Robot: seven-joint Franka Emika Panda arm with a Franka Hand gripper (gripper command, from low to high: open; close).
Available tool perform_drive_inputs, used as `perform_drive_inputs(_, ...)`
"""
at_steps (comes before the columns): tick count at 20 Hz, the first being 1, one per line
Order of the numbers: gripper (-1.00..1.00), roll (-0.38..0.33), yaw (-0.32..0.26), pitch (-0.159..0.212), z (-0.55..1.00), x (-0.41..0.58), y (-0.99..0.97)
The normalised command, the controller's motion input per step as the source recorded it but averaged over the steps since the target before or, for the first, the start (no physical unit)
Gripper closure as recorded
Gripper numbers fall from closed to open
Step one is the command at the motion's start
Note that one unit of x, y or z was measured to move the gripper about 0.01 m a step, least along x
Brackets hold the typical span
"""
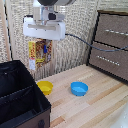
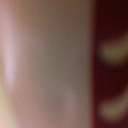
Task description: Position your gripper near the granola bar, please. Lightly grip the granola bar with your gripping tool. Relocate your gripper along with the granola bar toward the leading division of the caddy with caution. Gently release the granola bar into the leading division of the caddy.
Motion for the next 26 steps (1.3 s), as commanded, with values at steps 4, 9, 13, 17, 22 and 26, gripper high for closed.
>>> perform_drive_inputs(4,1.00,0.000,-0.125,0.000,0.00,-0.389,0.63)
perform_drive_inputs(9,1.00,0.000,-0.126,0.000,0.00,-0.361,0.65)
perform_drive_inputs(13,1.00,0.000,-0.124,0.000,0.00,-0.361,0.65)
perform_drive_inputs(17,1.00,0.000,-0.136,0.000,0.00,-0.331,0.65)
perform_drive_inputs(22,1.00,0.000,-0.174,0.000,-0.07,-0.197,0.64)
perform_drive_inputs(26,1.00,0.000,-0.239,0.000,-0.29,0.000,0.61)
